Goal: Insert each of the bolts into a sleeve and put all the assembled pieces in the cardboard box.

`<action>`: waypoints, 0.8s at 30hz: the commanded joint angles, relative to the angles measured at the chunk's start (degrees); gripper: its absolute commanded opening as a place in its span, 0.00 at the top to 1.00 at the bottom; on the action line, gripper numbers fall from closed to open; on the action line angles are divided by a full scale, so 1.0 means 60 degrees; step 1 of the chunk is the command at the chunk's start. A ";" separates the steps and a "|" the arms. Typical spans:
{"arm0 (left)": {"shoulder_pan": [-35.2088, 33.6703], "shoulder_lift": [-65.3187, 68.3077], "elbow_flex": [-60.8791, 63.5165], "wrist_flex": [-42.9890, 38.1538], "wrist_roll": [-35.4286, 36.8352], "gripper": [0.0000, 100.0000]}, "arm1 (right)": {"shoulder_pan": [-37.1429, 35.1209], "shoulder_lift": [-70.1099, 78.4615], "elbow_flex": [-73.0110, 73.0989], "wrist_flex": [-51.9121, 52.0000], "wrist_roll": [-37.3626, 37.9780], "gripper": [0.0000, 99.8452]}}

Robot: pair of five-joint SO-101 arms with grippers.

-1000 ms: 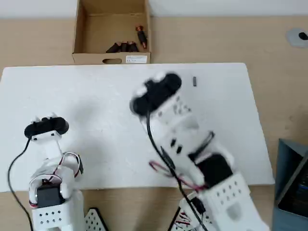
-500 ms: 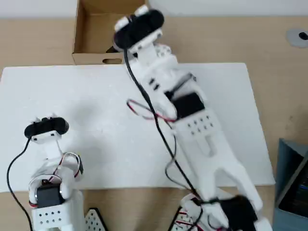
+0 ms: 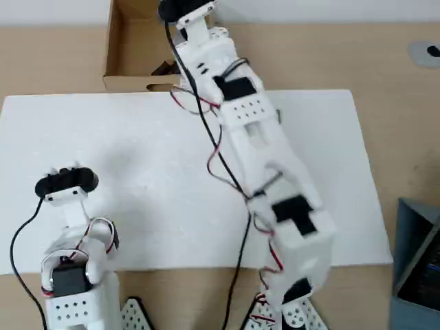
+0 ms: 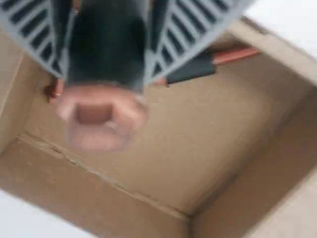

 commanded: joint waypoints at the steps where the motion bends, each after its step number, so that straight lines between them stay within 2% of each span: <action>1: -0.0029 -0.0051 -0.0059 -0.0132 0.0000 1.00 | 0.0168 0.1092 -0.2190 -0.0308 0.0073 0.99; 9: -0.0029 -0.0051 -0.0059 -0.0132 0.0000 1.00 | 0.0125 0.4256 -0.5253 -0.0249 0.1846 0.99; 15: -0.0029 -0.0051 -0.0059 -0.0132 0.0000 1.00 | 0.0154 0.5575 -0.7055 0.1128 0.2388 0.99; 21: -0.0029 -0.0051 -0.0059 -0.0132 0.0000 1.00 | 0.0168 0.6337 -0.8432 0.2462 0.2403 0.84; 24: -0.0029 -0.0051 -0.0059 -0.0132 0.0000 1.00 | 0.0183 0.6557 -0.8974 0.2857 0.2403 0.83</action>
